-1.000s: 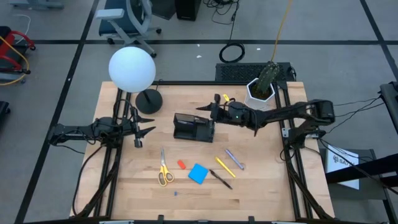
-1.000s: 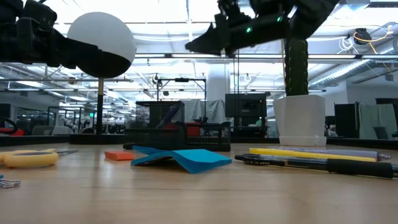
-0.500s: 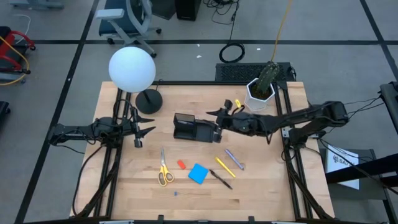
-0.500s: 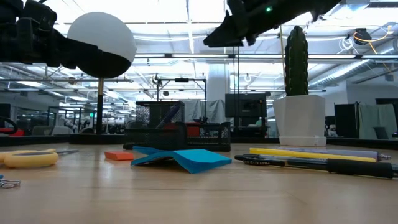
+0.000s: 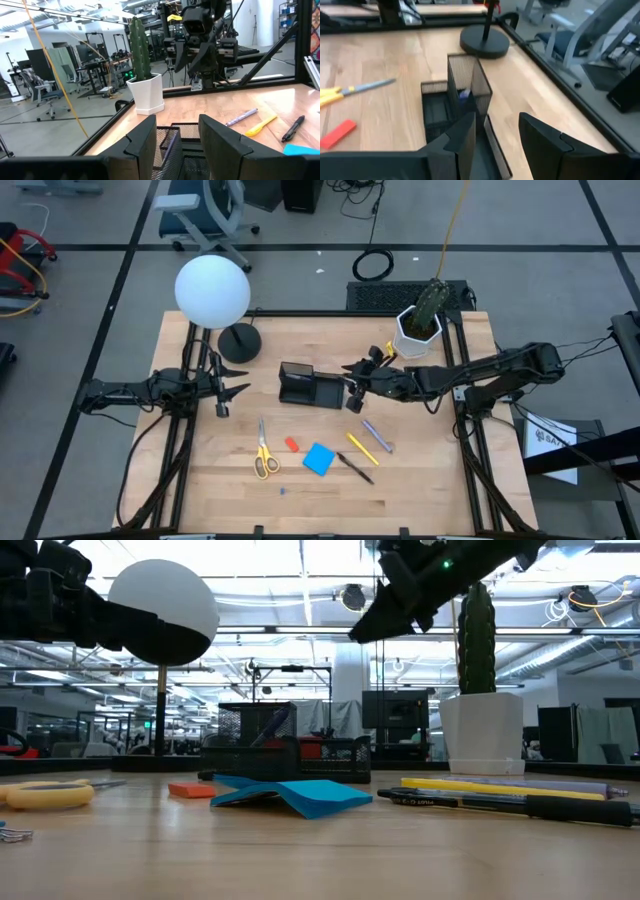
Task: Pick and place office supplies into organizer
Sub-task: Put the purple pen into the desk organizer
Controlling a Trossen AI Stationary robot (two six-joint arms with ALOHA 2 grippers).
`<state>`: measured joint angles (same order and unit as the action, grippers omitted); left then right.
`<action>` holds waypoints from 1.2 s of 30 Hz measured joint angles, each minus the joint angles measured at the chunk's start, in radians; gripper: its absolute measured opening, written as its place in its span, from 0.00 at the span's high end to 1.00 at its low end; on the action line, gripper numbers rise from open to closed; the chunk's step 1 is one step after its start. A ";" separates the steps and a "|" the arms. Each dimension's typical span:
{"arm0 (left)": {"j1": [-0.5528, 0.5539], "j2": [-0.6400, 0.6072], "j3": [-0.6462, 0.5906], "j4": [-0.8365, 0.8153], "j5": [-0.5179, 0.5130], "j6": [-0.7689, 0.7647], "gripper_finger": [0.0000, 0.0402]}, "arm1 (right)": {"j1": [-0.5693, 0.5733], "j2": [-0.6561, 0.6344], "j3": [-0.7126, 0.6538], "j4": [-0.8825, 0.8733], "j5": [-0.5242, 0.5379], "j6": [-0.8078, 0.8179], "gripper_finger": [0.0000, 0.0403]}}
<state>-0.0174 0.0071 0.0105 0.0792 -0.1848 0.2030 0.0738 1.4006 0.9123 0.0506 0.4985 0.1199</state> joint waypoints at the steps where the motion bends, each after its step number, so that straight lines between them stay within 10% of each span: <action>1: 0.000 0.000 0.000 0.000 0.000 0.000 0.62 | 0.000 0.000 0.000 -0.011 -0.001 0.004 0.65; 23: 0.000 0.000 0.000 0.000 0.000 0.000 0.62 | 0.080 0.078 0.278 -0.699 -0.007 0.343 0.65; 36: 0.000 0.000 0.000 0.000 0.000 0.001 0.62 | 0.115 0.228 0.423 -1.065 -0.220 0.632 0.65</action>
<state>-0.0174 0.0074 0.0105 0.0788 -0.1848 0.2035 0.1885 1.6290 1.3355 -1.0143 0.2789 0.7518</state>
